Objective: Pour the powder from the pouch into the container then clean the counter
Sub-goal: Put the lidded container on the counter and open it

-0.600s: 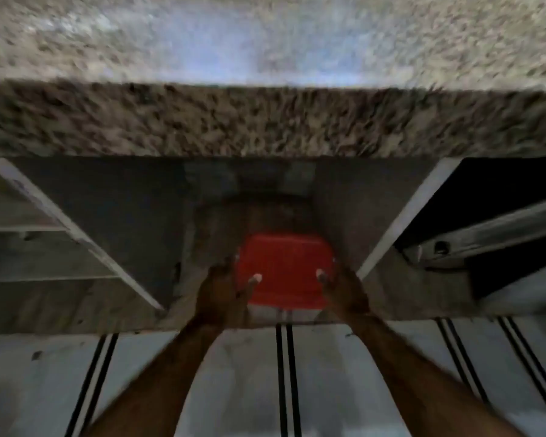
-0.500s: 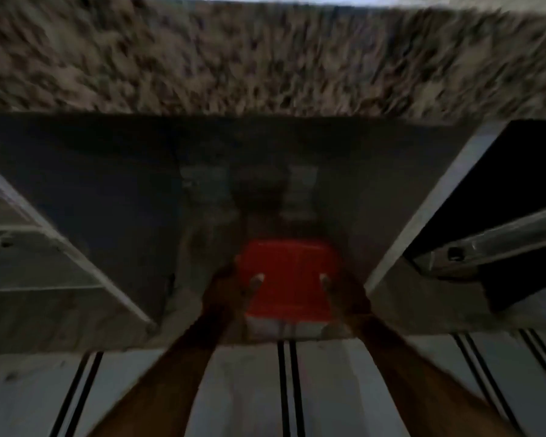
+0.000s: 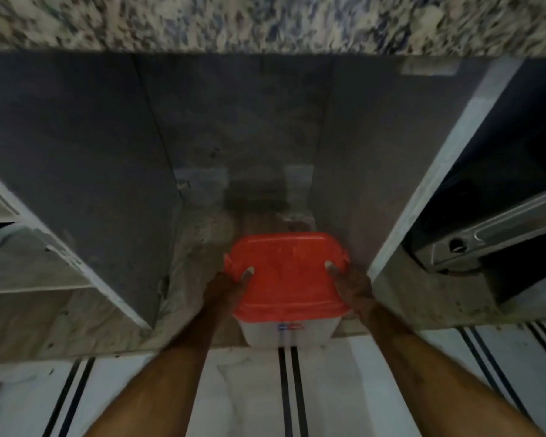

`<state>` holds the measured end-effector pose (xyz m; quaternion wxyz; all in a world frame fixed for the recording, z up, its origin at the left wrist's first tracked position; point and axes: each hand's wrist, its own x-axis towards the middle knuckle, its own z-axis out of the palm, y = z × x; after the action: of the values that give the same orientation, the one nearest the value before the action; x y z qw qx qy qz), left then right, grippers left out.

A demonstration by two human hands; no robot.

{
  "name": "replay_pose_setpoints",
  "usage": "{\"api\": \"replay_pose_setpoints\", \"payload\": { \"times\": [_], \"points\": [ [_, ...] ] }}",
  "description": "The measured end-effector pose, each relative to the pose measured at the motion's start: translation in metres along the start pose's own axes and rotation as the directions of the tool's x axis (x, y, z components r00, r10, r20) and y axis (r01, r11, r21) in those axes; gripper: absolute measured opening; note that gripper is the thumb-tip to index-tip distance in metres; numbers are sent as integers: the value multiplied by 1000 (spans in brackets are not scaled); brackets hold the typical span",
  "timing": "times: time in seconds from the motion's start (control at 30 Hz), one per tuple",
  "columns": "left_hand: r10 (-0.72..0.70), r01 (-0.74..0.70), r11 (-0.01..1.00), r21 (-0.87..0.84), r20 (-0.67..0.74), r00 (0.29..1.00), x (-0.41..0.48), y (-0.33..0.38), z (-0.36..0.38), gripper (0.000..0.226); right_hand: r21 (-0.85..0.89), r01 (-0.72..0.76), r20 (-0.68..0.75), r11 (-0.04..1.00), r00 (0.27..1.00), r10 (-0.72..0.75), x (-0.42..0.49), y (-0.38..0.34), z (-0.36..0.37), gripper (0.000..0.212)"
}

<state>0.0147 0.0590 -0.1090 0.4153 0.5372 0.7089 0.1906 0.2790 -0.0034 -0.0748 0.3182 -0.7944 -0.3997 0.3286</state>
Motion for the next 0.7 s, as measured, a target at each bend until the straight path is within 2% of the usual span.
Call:
{"api": "replay_pose_setpoints", "payload": {
  "times": [0.07, 0.13, 0.2, 0.27, 0.33, 0.4, 0.47, 0.6, 0.7],
  "points": [
    [2, -4, 997, -72, -26, 1000, -39, 15, -19, 84, 27, -32, 8, 999, 999, 32, -26, -18, -18, 63],
    [17, -22, 995, -97, -52, 998, -82, 31, -42, 82, 70, -67, 11, 995, 998, 66, -55, -34, -38, 80],
    [-60, 59, 997, -54, -24, 998, -125, 47, -68, 84, 110, -119, 27, 987, 993, 117, -86, -45, -59, 90],
    [-161, 161, 987, -20, -1, 987, -171, 65, -98, 85, 112, -145, 46, 983, 989, 141, -129, -74, -84, 75],
    [-188, 188, 982, -10, -28, 982, -220, 89, -134, 83, 102, -152, 47, 983, 988, 148, -173, -113, -115, 55],
    [-159, 158, 987, -20, -47, 986, -269, 117, -176, 80, 101, -165, 42, 981, 986, 161, -213, -148, -148, 46],
    [-140, 139, 990, -18, -54, 989, -319, 150, -220, 75, 67, -154, 22, 986, 988, 153, -256, -186, -185, 46],
    [-162, 158, 986, -45, -110, 981, -404, 229, -303, 63, 16, -125, -44, 992, 991, 126, -320, -268, -260, 63],
    [-84, 72, 994, -85, -144, 986, -450, 279, -359, 61, -29, -51, -75, 998, 996, 49, -355, -335, -314, 62]
  ]
}}
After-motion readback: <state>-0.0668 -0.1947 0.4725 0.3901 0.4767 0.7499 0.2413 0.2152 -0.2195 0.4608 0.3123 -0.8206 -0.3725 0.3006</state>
